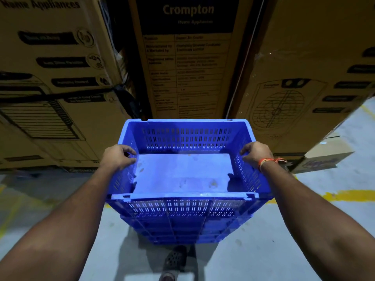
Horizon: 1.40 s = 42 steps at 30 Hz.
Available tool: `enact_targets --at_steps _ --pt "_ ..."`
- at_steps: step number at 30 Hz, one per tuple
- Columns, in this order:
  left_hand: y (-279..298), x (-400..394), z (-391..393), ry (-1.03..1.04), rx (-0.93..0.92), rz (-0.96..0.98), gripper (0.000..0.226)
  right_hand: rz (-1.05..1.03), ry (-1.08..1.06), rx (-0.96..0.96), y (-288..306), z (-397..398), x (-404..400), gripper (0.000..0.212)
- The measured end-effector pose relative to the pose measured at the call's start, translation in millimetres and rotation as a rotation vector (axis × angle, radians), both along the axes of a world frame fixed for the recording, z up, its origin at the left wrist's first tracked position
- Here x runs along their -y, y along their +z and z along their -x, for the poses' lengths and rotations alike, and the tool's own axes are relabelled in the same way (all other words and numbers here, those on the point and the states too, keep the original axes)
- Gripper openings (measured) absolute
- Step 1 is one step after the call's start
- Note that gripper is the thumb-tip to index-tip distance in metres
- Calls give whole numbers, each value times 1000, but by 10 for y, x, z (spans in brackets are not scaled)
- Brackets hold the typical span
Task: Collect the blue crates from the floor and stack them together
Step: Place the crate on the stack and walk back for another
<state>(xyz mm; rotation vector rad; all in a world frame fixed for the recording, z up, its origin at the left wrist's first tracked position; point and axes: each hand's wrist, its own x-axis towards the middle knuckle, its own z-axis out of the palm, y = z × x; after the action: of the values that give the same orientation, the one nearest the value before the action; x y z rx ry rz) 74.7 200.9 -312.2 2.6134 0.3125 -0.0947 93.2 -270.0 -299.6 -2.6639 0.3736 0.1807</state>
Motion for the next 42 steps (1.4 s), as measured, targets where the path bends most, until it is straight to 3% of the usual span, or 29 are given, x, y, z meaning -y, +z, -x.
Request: enact_targets --at_steps 5,9,11,16,23,31,42 --pt "-11 -15 52 16 -7 -60 38 144 22 32 13 110 -16 26" --pt "116 155 324 68 360 -103 27 103 -45 408 68 481 -149 27" --pt "224 316 399 44 473 -20 28 29 -73 505 92 701 -246 25" --pt "364 893 423 -218 467 311 30 -176 -216 635 144 1226 -332 23" --pt "437 1938 340 -702 324 521 27 -280 -455 595 214 2025 32 26" --pt "398 3492 823 -1186 131 660 23 -250 -872 500 -28 3585 594 22" --pt "138 5918 1827 -1529 -192 617 19 -297 -1264 477 -407 5043 1762 20"
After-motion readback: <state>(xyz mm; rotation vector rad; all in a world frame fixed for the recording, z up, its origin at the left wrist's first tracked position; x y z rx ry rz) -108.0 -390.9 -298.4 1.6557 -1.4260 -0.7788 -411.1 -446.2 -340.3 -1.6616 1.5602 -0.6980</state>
